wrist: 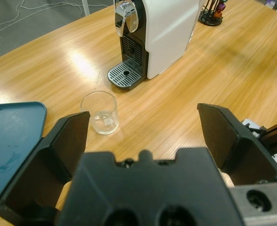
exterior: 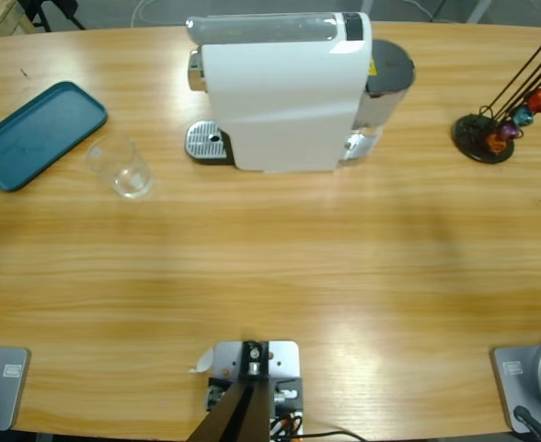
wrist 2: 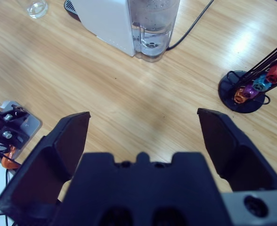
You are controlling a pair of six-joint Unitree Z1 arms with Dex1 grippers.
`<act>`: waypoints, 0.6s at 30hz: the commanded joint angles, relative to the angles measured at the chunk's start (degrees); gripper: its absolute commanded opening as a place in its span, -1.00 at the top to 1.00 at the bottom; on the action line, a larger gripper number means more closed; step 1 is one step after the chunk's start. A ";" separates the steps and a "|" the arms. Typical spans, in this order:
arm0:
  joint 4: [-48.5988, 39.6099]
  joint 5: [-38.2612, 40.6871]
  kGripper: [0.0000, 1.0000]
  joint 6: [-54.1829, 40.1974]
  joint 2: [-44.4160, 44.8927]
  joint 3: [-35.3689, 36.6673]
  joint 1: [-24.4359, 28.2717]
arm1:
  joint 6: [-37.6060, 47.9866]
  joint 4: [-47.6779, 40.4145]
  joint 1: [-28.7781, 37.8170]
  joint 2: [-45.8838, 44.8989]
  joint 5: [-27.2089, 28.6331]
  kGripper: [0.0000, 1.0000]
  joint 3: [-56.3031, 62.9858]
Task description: Pour coffee
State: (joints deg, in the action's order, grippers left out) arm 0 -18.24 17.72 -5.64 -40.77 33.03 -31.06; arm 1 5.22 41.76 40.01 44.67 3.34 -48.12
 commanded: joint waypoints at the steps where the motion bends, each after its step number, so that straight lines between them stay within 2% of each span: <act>1: 0.57 0.98 -1.00 0.27 0.32 -1.38 0.12 | 0.75 -0.19 0.50 0.50 1.14 -1.00 1.72; 9: 1.07 -0.08 -1.00 0.33 -1.95 -1.22 0.12 | 0.75 -0.18 0.50 0.59 1.14 -1.00 1.72; 11: 2.51 0.19 -1.00 5.53 -4.55 0.01 0.12 | 0.75 -0.18 0.50 0.61 1.09 -1.00 1.72; 14: 2.59 1.14 -1.00 10.45 -10.88 7.94 0.07 | 0.75 -0.10 0.52 0.96 1.06 -1.00 1.63; 18: 2.52 2.88 -1.00 20.07 -24.43 19.12 0.11 | 0.75 -0.10 0.50 0.92 1.06 -1.00 1.63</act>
State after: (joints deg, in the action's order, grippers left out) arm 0 -16.54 17.92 3.39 -48.35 39.61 -31.06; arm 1 5.23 41.76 40.03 44.68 3.34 -48.12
